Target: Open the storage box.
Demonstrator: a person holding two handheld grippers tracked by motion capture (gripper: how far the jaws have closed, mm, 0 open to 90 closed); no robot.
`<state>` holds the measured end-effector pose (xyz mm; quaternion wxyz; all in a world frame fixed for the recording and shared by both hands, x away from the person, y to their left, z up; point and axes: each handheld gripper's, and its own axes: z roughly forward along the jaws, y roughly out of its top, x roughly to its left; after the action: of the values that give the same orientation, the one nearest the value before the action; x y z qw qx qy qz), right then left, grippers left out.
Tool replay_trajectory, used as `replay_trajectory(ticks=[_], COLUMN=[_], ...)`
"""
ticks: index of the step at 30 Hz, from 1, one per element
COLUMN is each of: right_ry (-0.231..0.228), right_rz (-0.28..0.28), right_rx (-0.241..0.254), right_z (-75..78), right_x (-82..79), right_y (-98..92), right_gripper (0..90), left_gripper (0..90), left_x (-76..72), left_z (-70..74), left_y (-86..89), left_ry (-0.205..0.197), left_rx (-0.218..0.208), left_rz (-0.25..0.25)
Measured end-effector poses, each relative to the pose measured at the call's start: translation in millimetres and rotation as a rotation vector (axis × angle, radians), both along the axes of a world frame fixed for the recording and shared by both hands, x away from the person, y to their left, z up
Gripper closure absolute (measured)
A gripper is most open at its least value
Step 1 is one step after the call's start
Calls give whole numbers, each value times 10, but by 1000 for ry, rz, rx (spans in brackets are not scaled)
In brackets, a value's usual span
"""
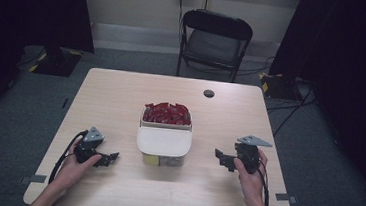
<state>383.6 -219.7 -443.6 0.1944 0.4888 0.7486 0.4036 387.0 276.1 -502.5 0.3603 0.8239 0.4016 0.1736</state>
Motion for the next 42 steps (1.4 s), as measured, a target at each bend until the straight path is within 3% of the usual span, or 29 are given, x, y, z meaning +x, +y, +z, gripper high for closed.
replay_trajectory(ticks=[8,13,17,28,42], right_ry=[-33,-47,-49,-38,-10], right_rz=[123,200,230,268,281], right_rx=[-27,5,1,-10,-7], right_z=[86,102,104,34,-34], right_x=[-136,-197,-241,-288,-227], right_y=[288,418,514,706,856], right_gripper=[149,142,142,142,142], left_gripper=[106,106,106,106,106], left_x=[0,0,0,0,0], left_z=[0,0,0,0,0], left_y=[0,1,0,0,0], left_ry=[0,0,0,0,0], left_rx=[1,1,1,0,0], left_rz=[0,-1,0,0,0])
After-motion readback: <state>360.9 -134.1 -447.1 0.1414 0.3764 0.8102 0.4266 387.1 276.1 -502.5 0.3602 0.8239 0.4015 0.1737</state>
